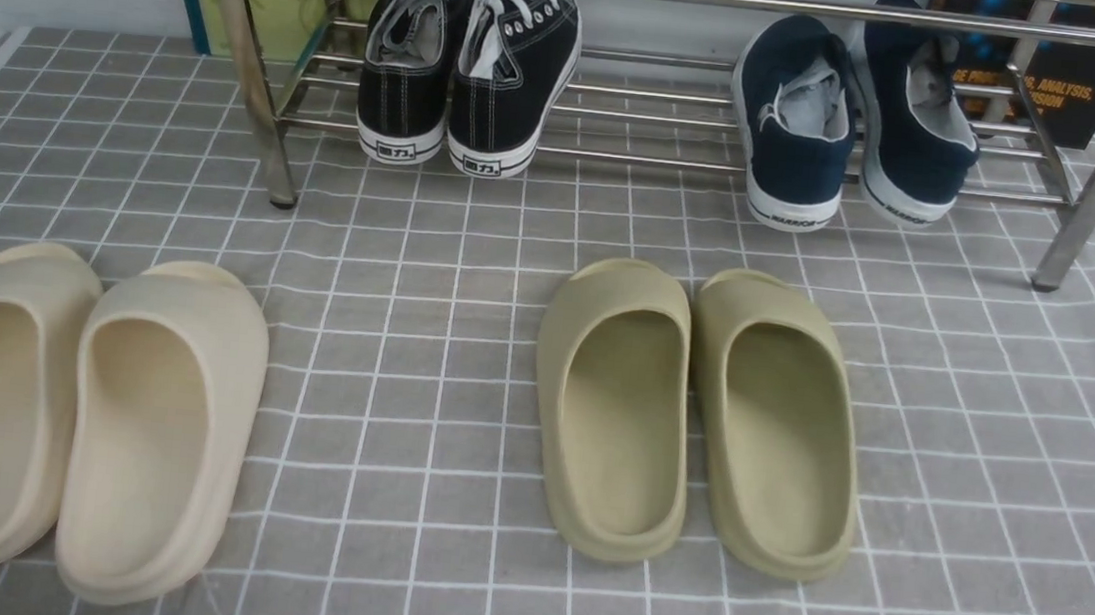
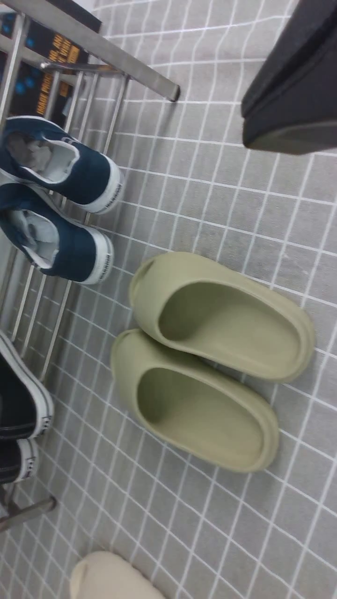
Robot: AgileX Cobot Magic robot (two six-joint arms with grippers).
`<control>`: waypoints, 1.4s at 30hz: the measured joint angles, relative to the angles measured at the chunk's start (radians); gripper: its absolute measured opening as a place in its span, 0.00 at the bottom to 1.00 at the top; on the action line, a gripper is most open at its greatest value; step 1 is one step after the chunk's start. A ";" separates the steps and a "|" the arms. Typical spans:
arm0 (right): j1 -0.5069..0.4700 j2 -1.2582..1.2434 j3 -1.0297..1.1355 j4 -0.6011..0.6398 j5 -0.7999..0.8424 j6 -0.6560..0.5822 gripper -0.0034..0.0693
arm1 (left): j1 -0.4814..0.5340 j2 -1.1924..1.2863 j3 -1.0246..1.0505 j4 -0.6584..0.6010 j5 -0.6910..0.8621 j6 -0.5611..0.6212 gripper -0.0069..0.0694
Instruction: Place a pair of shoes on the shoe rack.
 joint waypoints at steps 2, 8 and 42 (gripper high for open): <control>0.000 0.000 0.000 0.000 0.019 0.000 0.05 | 0.000 0.000 0.000 0.000 0.000 0.000 0.40; 0.000 0.000 0.000 -0.001 0.053 0.000 0.06 | 0.000 0.000 0.000 0.000 0.000 0.000 0.40; -0.170 -0.620 0.958 -0.341 -0.563 0.451 0.04 | 0.000 0.000 0.000 0.000 0.000 0.000 0.40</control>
